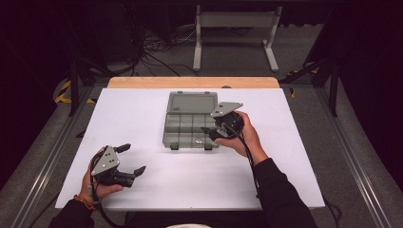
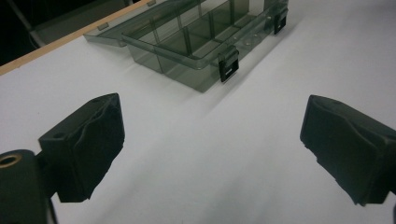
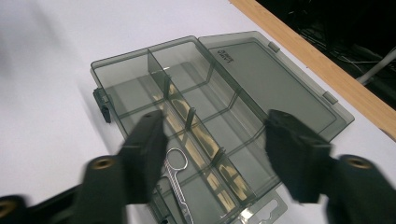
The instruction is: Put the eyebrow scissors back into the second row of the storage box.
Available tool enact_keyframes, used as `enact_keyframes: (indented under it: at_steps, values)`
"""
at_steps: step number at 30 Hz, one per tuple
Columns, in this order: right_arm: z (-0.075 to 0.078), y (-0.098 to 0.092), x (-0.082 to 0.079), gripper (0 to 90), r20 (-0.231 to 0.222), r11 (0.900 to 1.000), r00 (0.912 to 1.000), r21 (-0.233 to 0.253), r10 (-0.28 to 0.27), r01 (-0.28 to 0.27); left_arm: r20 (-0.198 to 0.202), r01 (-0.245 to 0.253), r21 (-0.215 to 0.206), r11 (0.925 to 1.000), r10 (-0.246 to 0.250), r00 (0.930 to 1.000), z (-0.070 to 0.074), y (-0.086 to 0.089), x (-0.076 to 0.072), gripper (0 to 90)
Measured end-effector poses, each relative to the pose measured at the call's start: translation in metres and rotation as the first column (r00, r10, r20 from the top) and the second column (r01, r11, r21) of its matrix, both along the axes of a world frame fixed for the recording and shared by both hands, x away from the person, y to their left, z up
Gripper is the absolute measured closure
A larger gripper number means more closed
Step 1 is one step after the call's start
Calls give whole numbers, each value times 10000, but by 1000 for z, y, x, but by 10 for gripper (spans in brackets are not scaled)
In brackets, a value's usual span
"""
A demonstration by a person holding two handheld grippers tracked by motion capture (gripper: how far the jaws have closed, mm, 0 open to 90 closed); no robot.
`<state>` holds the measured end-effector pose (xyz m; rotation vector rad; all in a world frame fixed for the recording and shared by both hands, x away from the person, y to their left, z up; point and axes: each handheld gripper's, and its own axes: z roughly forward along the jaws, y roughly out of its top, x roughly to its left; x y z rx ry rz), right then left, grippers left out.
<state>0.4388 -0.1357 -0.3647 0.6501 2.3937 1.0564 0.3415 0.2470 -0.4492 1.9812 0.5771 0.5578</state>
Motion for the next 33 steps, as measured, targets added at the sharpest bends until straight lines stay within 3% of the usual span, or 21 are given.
enact_keyframes:
  at_steps: [5,9,11,17,19,33]
  values:
    - [-2,-4,-8,169,516,9992,9982,283,-304,290,16,-3,8,10000,3,10000,0,0,0,58]
    - [-4,-5,-13,113,915,9978,9936,99,-664,658,21,-31,-32,10000,31,10000,0,1,0,58]
    - [-5,-7,-17,80,1123,9971,9911,321,-716,684,76,-72,91,9999,71,9999,0,0,0,56]
    - [-9,-13,-24,66,1478,9917,9822,729,-1155,1057,68,-144,123,9998,143,9999,0,1,1,54]
    - [-11,-15,-25,67,1421,9909,9832,869,-1146,1030,69,-139,117,9998,138,9999,0,1,1,54]
    - [-13,-23,-43,65,2128,9856,9645,984,-1561,1378,140,-209,104,9997,208,9997,0,2,0,53]
